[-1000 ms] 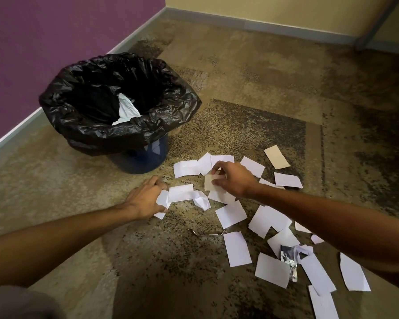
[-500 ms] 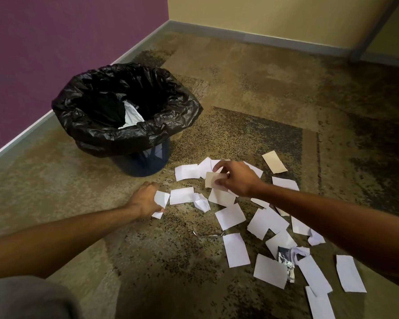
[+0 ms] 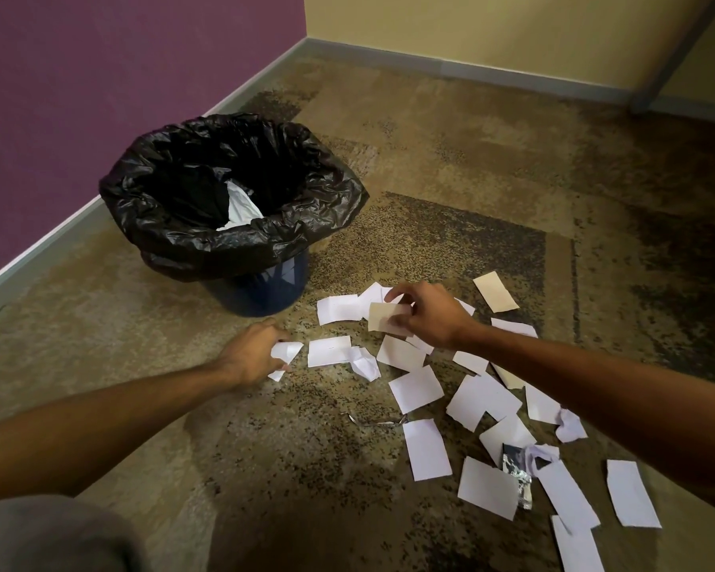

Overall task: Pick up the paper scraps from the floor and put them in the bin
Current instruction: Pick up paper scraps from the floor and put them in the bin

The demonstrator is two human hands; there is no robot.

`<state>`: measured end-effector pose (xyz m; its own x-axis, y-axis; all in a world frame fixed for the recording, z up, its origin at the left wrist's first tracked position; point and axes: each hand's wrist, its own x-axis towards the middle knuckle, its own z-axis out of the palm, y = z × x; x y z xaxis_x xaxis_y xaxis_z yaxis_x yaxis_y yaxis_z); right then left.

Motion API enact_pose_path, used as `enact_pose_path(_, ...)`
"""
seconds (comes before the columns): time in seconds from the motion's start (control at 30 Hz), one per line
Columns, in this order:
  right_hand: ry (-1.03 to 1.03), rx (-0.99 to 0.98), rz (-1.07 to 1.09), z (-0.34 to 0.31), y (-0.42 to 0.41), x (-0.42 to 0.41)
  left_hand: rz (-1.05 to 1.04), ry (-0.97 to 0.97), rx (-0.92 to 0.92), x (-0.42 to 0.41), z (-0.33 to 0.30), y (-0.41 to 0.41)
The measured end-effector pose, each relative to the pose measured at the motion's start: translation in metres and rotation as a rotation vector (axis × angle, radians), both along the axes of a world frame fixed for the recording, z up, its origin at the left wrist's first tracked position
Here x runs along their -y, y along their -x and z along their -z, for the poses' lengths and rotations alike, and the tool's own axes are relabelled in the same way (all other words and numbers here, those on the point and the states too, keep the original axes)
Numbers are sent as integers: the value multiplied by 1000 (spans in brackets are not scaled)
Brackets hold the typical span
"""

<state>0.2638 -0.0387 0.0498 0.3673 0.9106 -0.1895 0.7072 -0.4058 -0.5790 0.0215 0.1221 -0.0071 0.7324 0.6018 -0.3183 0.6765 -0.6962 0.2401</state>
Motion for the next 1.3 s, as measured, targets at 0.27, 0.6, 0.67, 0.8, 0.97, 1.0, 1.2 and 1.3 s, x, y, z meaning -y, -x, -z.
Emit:
enact_pose_path(0.27, -122, -39, 33, -23, 1, -5, -72, 119, 208, 8, -13, -7)
enact_pose_path(0.6, -330, -91, 57, -87, 12, -3, -67, 359, 592, 52, -91, -37)
enact_pose_path(0.67, -378, -73, 67, -102, 12, -5, -41, 348, 678, 54, -117, -41)
enact_pose_path(0.8, -461, -4, 56, -128, 15, -10, -55, 291, 818, 50, -155, -44)
enact_pose_path(0.97, -525, 139, 1, -154, 22, -25, -103, 194, 993, 31, -195, -41)
enact_pose_path(1.0, -529, 155, -4, -161, 24, -30, -115, 133, 1006, 24, -204, -40)
enact_pose_path(1.2, -534, 242, -72, -186, 39, -75, -268, -199, 979, -30, -231, -18)
enact_pose_path(1.3, -511, 287, -101, -186, 50, -102, -348, -212, 929, -54, -229, -5)
